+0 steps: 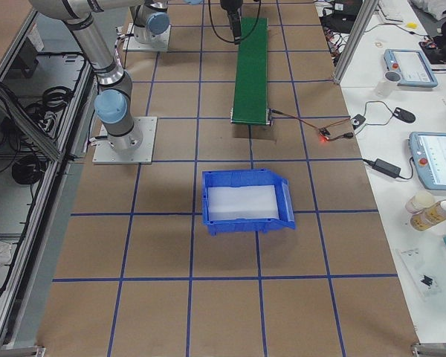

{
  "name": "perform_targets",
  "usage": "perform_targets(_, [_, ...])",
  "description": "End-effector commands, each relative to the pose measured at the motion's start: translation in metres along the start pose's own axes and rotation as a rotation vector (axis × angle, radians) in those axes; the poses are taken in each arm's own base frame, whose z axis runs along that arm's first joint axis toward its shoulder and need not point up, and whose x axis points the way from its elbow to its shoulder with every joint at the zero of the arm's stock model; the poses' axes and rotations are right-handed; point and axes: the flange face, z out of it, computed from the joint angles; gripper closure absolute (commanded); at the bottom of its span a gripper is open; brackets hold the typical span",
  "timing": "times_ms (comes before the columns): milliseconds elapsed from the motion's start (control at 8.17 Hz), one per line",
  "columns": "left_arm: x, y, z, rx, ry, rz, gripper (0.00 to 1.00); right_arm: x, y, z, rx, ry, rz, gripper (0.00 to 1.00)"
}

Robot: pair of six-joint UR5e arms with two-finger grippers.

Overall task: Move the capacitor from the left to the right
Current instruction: 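Lift the capacitor with the left gripper and carry it over the conveyor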

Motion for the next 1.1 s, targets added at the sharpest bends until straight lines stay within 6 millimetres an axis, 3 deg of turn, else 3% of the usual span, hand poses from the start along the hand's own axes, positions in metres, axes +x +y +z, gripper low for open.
perform_targets(0, [0.106,-0.015,-0.055,0.013,0.008,-0.009,1.0,0.0,0.0,0.0,0.0,0.0,0.0,0.0])
perform_targets(367, [0.193,-0.028,-0.058,0.009,0.089,-0.015,1.0,0.001,0.001,0.003,-0.002,0.002,0.002,0.0])
perform_targets(857, [0.242,-0.048,-0.028,-0.029,0.146,-0.053,1.0,-0.001,0.002,0.0,0.008,-0.013,0.006,0.0])
perform_targets(980, [0.254,-0.05,-0.03,-0.021,0.141,-0.034,1.0,0.0,0.001,0.001,0.011,-0.007,0.005,0.0])
